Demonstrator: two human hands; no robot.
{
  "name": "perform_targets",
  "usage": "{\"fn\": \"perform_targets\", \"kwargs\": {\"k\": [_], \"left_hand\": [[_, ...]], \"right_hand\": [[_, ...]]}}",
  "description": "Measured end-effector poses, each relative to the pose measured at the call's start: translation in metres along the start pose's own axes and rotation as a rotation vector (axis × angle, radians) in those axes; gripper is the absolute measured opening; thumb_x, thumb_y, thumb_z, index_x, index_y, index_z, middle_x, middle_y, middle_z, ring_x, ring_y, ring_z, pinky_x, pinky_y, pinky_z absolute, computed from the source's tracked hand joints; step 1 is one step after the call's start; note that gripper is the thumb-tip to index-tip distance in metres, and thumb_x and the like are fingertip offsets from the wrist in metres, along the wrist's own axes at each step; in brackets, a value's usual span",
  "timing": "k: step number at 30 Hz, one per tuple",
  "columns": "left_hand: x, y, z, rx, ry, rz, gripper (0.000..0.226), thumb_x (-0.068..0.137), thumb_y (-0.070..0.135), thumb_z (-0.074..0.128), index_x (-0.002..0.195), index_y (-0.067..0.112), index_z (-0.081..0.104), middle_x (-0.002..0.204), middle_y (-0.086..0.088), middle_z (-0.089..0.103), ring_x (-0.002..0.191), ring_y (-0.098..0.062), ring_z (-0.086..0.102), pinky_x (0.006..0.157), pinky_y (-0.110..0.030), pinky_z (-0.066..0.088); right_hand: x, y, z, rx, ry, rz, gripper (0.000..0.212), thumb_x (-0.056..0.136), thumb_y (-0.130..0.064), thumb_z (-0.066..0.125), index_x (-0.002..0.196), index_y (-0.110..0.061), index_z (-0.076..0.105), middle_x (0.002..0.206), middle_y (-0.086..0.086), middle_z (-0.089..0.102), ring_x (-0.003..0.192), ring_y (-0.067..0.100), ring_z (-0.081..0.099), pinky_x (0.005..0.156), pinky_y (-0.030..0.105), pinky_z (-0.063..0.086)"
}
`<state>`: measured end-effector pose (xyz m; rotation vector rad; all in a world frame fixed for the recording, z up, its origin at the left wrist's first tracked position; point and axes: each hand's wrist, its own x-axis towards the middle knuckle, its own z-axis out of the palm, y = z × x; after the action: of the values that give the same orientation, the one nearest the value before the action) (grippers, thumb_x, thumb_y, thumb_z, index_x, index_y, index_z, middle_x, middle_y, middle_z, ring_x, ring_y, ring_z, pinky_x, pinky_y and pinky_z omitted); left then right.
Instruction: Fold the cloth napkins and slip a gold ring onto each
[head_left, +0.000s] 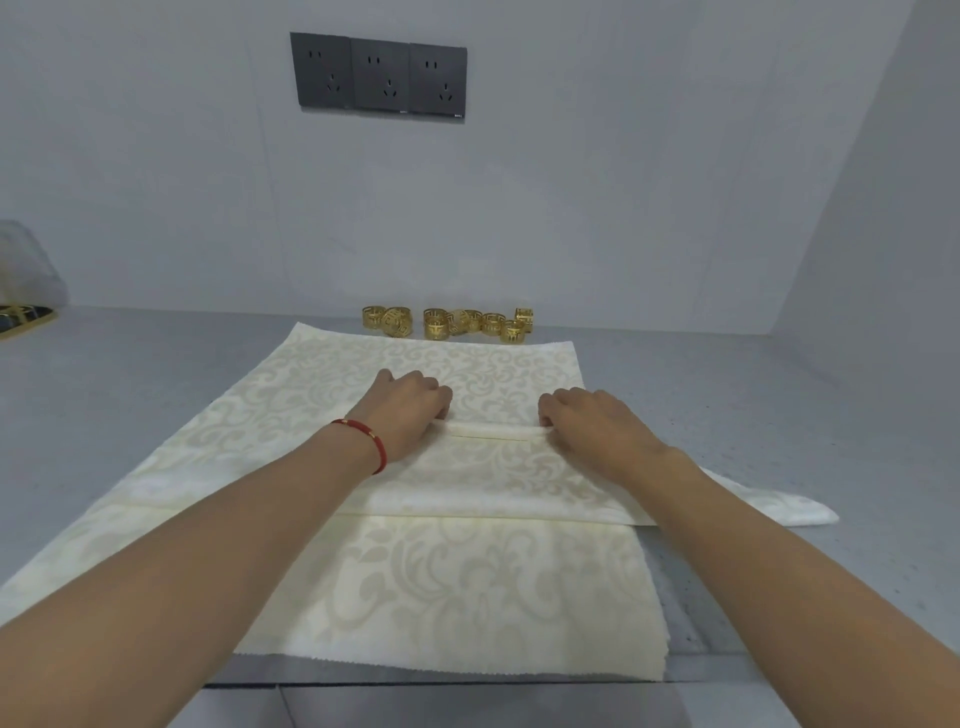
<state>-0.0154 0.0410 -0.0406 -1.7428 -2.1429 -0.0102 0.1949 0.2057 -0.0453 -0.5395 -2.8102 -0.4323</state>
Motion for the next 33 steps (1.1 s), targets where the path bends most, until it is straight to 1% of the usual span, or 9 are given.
{"fn": "perform_targets", "kwargs": {"k": [4, 8, 10, 15, 19, 23, 26, 29, 33], "left_hand": [[-0.004, -0.003, -0.012, -0.058, -0.179, 0.098, 0.033, 0.084, -0.003, 0.052, 0.104, 0.024, 0.055, 0.102, 0.008, 0.053, 0.099, -0.017, 0.055, 0.083, -0.031, 0.039], [-0.006, -0.006, -0.011, -0.402, -0.152, -0.176, 0.017, 0.090, 0.013, 0.056, 0.099, 0.020, 0.069, 0.093, 0.006, 0.063, 0.085, -0.016, 0.061, 0.075, -0.027, 0.049], [-0.007, -0.005, -0.004, -0.437, -0.108, -0.230, 0.019, 0.092, 0.014, 0.058, 0.105, 0.019, 0.071, 0.088, 0.006, 0.061, 0.082, -0.015, 0.060, 0.075, -0.026, 0.048], [-0.012, -0.002, 0.004, -0.286, -0.070, -0.137, 0.017, 0.095, 0.018, 0.058, 0.108, 0.019, 0.068, 0.111, 0.002, 0.054, 0.106, -0.020, 0.053, 0.084, -0.036, 0.045], [-0.024, 0.002, -0.004, -0.039, -0.012, 0.037, 0.020, 0.093, 0.007, 0.053, 0.105, 0.022, 0.055, 0.104, 0.005, 0.056, 0.097, -0.019, 0.053, 0.073, -0.030, 0.029], [-0.031, 0.003, -0.017, -0.072, -0.140, 0.106, 0.039, 0.084, -0.007, 0.050, 0.109, 0.022, 0.056, 0.106, 0.005, 0.054, 0.093, -0.016, 0.050, 0.074, -0.027, 0.035], [-0.031, 0.002, -0.024, -0.297, -0.235, -0.047, 0.028, 0.088, 0.003, 0.053, 0.104, 0.022, 0.065, 0.109, 0.006, 0.061, 0.100, -0.016, 0.057, 0.087, -0.031, 0.048], [-0.035, 0.004, -0.019, -0.478, -0.151, -0.225, 0.019, 0.092, 0.013, 0.059, 0.104, 0.023, 0.069, 0.094, 0.005, 0.066, 0.090, -0.016, 0.063, 0.085, -0.035, 0.054], [-0.038, 0.007, -0.013, -0.397, -0.162, -0.230, 0.019, 0.094, 0.021, 0.060, 0.110, 0.021, 0.070, 0.106, 0.003, 0.054, 0.101, -0.018, 0.054, 0.091, -0.037, 0.048]], "right_hand": [[-0.012, 0.000, -0.004, -0.055, -0.025, -0.178, 0.023, 0.098, -0.004, 0.049, 0.119, -0.013, 0.054, 0.112, 0.004, 0.056, 0.100, 0.026, 0.056, 0.073, 0.034, 0.035], [-0.012, 0.013, -0.005, 0.389, -0.092, 0.096, 0.020, 0.096, -0.014, 0.052, 0.105, -0.022, 0.067, 0.100, -0.008, 0.065, 0.091, 0.016, 0.059, 0.080, 0.033, 0.050], [-0.012, 0.015, 0.001, 0.502, -0.056, 0.192, 0.020, 0.099, -0.016, 0.056, 0.104, -0.020, 0.075, 0.099, -0.003, 0.070, 0.092, 0.018, 0.063, 0.085, 0.038, 0.054], [-0.019, 0.008, 0.004, 0.320, -0.039, 0.178, 0.009, 0.099, -0.022, 0.059, 0.101, -0.022, 0.068, 0.098, -0.005, 0.066, 0.100, 0.022, 0.055, 0.088, 0.037, 0.040], [-0.033, -0.001, -0.012, 0.090, 0.006, 0.028, 0.013, 0.097, -0.010, 0.051, 0.106, -0.019, 0.052, 0.103, -0.002, 0.058, 0.082, 0.019, 0.045, 0.071, 0.032, 0.031], [-0.045, -0.003, -0.015, -0.040, -0.023, -0.191, 0.024, 0.091, -0.001, 0.054, 0.110, -0.016, 0.053, 0.105, 0.001, 0.053, 0.086, 0.023, 0.050, 0.067, 0.034, 0.034], [-0.042, 0.001, -0.022, 0.177, -0.154, -0.010, 0.018, 0.093, -0.012, 0.051, 0.106, -0.023, 0.057, 0.103, -0.009, 0.058, 0.089, 0.017, 0.052, 0.073, 0.033, 0.043], [-0.040, 0.009, -0.018, 0.465, -0.117, 0.173, 0.014, 0.099, -0.022, 0.055, 0.107, -0.026, 0.065, 0.098, -0.008, 0.065, 0.091, 0.017, 0.060, 0.086, 0.037, 0.053], [-0.044, 0.003, -0.012, 0.397, -0.113, 0.175, 0.017, 0.100, -0.030, 0.060, 0.111, -0.022, 0.070, 0.108, -0.001, 0.061, 0.100, 0.019, 0.057, 0.089, 0.037, 0.047]]}}
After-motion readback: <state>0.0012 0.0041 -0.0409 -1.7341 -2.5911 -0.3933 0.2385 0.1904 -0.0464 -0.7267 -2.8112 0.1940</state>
